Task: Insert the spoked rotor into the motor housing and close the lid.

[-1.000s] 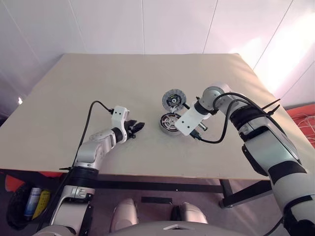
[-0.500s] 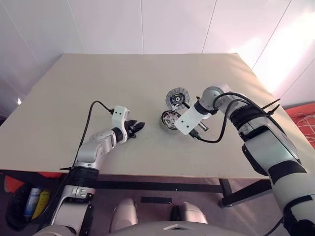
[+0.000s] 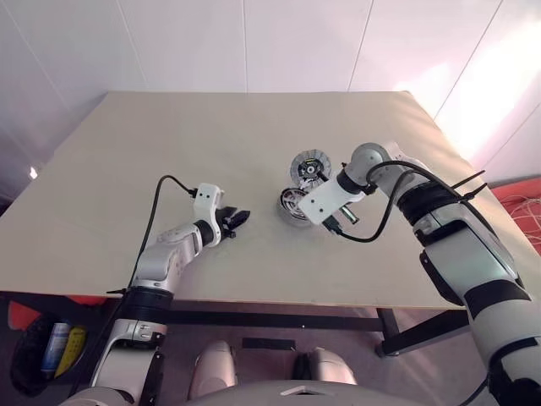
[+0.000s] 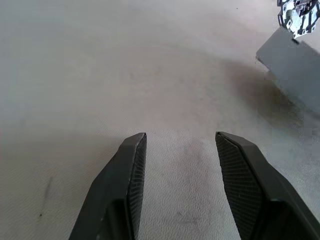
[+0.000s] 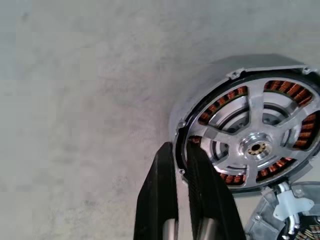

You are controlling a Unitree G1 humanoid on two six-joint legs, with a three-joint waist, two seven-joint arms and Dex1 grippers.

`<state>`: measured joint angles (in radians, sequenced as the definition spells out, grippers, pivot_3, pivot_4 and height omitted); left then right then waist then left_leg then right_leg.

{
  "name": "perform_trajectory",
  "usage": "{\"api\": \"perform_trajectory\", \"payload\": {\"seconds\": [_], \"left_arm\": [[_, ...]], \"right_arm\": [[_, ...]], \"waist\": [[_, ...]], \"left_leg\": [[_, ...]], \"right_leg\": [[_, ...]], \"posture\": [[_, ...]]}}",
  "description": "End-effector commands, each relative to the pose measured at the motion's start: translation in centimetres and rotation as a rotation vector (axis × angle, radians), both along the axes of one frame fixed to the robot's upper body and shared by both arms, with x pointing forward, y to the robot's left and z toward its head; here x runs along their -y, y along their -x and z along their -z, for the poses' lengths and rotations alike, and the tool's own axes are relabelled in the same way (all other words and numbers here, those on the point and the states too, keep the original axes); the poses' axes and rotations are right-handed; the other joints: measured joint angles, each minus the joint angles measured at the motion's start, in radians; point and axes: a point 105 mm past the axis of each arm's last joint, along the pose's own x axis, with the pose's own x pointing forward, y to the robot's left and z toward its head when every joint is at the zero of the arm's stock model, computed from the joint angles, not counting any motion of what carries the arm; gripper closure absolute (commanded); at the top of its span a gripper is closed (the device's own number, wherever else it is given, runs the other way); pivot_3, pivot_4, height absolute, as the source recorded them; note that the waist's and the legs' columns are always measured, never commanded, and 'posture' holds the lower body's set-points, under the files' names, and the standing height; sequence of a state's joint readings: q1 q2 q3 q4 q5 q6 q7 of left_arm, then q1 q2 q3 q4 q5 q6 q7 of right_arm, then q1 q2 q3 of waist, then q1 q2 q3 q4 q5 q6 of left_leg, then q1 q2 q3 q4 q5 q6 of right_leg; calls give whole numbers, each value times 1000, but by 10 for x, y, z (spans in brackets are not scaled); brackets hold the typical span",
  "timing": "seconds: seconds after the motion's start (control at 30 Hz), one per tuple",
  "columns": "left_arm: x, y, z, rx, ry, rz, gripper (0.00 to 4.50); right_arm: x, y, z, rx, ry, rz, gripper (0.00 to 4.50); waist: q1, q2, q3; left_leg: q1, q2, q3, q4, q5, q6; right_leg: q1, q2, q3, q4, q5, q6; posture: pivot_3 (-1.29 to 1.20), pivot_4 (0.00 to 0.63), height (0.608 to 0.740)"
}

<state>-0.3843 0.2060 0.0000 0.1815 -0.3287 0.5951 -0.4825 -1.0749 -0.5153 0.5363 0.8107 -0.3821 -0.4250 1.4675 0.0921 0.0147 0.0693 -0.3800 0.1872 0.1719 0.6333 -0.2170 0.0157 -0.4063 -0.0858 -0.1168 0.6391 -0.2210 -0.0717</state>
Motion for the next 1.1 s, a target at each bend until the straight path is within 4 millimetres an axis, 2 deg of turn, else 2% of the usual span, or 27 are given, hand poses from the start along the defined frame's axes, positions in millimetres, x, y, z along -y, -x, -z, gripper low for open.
{"api": "perform_trajectory", "payload": {"seconds": [0.03, 0.3, 0.57, 0.63, 0.73, 1.1], "left_arm": [[0, -3, -12, 54, 17, -15, 2180], [-3, 2, -11, 64, 37, -44, 2180], [-7, 4, -10, 63, 38, -67, 2180], [-8, 3, -11, 65, 38, -72, 2180], [-9, 3, -11, 66, 40, -80, 2180], [-20, 5, -13, 78, 49, -123, 2180]], "right_arm": [[-17, 4, -28, -90, -133, 143, 4480], [-41, 21, -36, -345, -229, 537, 4480], [-57, 37, -41, -419, -251, 626, 4480], [-63, 42, -42, -468, -258, 682, 4480], [-76, 38, -46, -502, -287, 793, 4480], [-82, 32, -21, -516, -266, 942, 4480]], "waist": [[2, 0, 0], [4, 0, 0], [5, 0, 0], [5, 0, 0], [2, 1, 0], [10, 1, 0]], "left_leg": [[0, 0, 0, 0, 0, 0], [0, 1, 0, 0, -1, -3], [1, 1, 0, -2, 0, -5], [1, 1, -1, -2, 0, -6], [2, 1, -1, -3, 1, -7], [5, 0, -2, -6, 4, -14]], "right_leg": [[0, 0, 0, 0, 0, 0], [0, 1, 0, 0, 0, 0], [0, 1, 0, -1, 0, 0], [1, 1, 0, -1, 0, 0], [0, 1, 0, -1, 0, 0], [3, 2, 0, -2, 0, 1]], "posture": [[0, 0, 740], [0, 0, 740], [0, 0, 740], [0, 0, 740], [0, 0, 740], [0, 0, 740]]}}
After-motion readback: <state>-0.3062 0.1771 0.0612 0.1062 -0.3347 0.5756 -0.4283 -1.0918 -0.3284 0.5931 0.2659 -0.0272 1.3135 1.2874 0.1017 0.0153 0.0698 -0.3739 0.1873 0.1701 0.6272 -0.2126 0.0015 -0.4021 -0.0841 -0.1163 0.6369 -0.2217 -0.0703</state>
